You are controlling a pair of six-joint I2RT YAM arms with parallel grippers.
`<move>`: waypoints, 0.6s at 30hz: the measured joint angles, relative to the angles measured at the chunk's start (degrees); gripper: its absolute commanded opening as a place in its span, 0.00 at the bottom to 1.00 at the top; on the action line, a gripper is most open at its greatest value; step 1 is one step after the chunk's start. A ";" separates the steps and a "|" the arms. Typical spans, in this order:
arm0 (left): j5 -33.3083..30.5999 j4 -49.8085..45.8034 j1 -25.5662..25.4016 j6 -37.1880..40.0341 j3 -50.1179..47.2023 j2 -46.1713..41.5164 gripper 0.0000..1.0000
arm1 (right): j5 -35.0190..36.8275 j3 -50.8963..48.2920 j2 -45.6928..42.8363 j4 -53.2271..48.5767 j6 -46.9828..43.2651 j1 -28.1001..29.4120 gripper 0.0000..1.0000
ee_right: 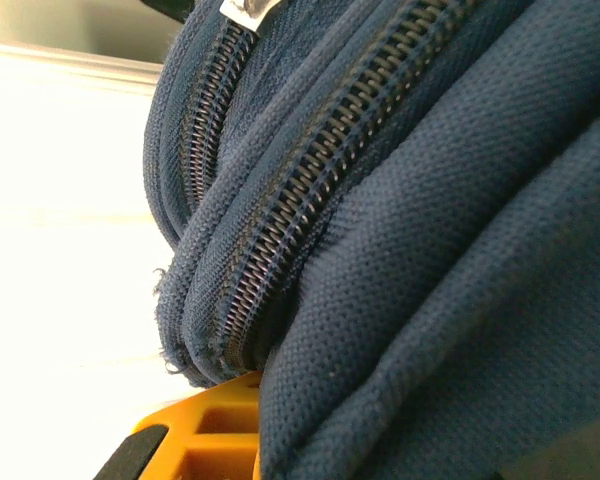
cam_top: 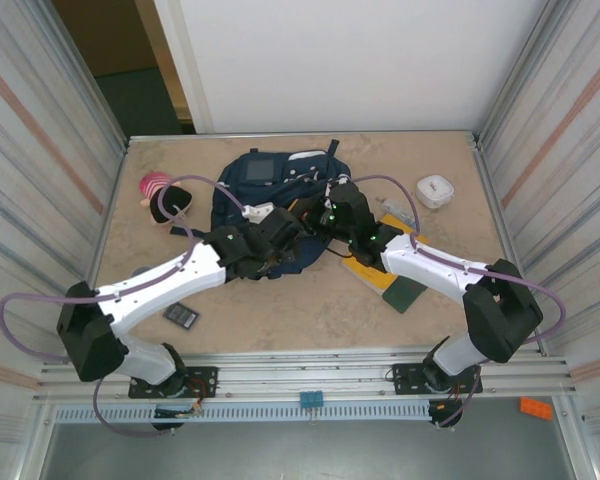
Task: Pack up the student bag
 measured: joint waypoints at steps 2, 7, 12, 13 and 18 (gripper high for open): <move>-0.48 0.00 0.00 -0.63 0.00 1.29 0.48 | 0.00 0.11 0.00 -0.28 0.00 0.24 0.00; -2.32 -1.27 0.00 -2.43 1.25 3.04 0.39 | 0.00 0.11 0.00 -0.83 -0.17 0.46 0.00; -2.95 -1.20 0.83 -3.43 1.44 3.21 0.40 | -0.02 0.22 0.00 -1.11 -0.96 0.79 0.00; -2.93 -1.07 1.18 -3.58 1.44 3.21 0.40 | 0.00 0.26 0.00 -1.14 -1.29 0.85 0.00; -2.67 0.70 3.26 -3.39 0.83 3.06 0.25 | 0.00 0.90 0.00 -2.05 -2.36 1.25 0.00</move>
